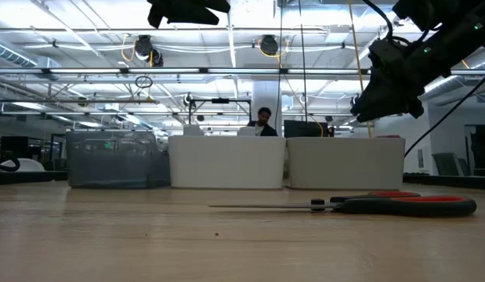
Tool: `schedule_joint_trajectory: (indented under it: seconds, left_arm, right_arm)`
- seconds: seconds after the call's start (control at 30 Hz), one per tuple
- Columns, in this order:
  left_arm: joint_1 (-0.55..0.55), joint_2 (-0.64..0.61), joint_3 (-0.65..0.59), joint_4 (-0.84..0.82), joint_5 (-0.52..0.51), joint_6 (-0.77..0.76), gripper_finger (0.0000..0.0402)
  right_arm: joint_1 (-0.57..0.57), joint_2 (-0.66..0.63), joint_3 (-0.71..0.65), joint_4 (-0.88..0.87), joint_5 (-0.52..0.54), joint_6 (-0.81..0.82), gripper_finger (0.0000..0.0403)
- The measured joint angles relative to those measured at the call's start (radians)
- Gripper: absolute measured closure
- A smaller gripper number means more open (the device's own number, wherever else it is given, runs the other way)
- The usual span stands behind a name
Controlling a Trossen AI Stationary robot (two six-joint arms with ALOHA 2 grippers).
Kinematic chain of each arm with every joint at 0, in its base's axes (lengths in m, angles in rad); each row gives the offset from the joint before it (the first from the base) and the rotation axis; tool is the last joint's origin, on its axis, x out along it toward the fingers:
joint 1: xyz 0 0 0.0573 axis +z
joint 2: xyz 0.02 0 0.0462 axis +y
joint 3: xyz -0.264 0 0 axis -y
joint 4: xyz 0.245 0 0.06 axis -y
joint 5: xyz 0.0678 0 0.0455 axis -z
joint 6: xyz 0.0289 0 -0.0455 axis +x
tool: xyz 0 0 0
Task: Pick & Place Paint Supplies
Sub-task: Put the black scissors into the gray bin
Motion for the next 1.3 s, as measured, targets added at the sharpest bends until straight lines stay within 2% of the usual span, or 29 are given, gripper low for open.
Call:
schedule_joint_trajectory:
  seconds: [0.13,0.27,0.33,0.43,0.53,0.63,0.77,0.9,1.0,1.1,1.2,1.3]
  left_arm:
    - [0.000,0.000,0.000,0.000,0.001,-0.011,0.0201]
    - [0.000,0.000,0.000,-0.005,0.001,-0.014,0.0201]
    - [0.000,0.000,0.000,-0.006,0.001,-0.015,0.0201]
    - [0.000,0.000,0.000,-0.008,0.001,-0.016,0.0201]
    - [0.000,0.000,0.000,-0.008,0.001,-0.017,0.0201]
    - [0.000,0.000,0.000,-0.007,0.001,-0.023,0.0201]
    - [0.000,0.000,0.000,-0.008,0.001,-0.025,0.0201]
    - [0.000,0.000,0.000,-0.009,0.007,-0.025,0.0201]
    - [0.000,0.000,0.000,-0.015,0.009,-0.025,0.0201]
    - [0.000,0.000,0.000,-0.021,0.022,-0.038,0.0201]
    - [0.000,0.000,0.000,-0.032,0.050,-0.055,0.0201]
    - [0.000,0.000,0.000,-0.035,0.084,-0.056,0.0201]
  right_arm:
    - [0.000,-0.005,0.000,0.062,0.021,-0.091,0.0236]
    - [0.002,-0.013,0.000,0.201,0.000,-0.219,0.0222]
    - [0.003,-0.014,0.000,0.290,-0.067,-0.292,0.0219]
    - [0.003,-0.011,0.000,0.409,-0.242,-0.358,0.0219]
    - [0.023,0.005,0.000,0.489,-0.417,-0.350,0.0222]
    - [0.079,0.043,-0.021,0.611,-0.508,-0.317,0.0224]
    - [0.207,0.133,-0.064,0.757,-0.506,-0.347,0.0221]
    - [0.370,0.264,-0.031,0.785,-0.459,-0.422,0.0218]
    - [0.495,0.378,0.050,0.719,-0.330,-0.492,0.0218]
    - [0.578,0.488,0.155,0.549,-0.213,-0.536,0.0218]
    - [0.610,0.590,0.228,0.386,-0.153,-0.541,0.0219]
    - [0.605,0.666,0.245,0.342,-0.140,-0.515,0.0226]
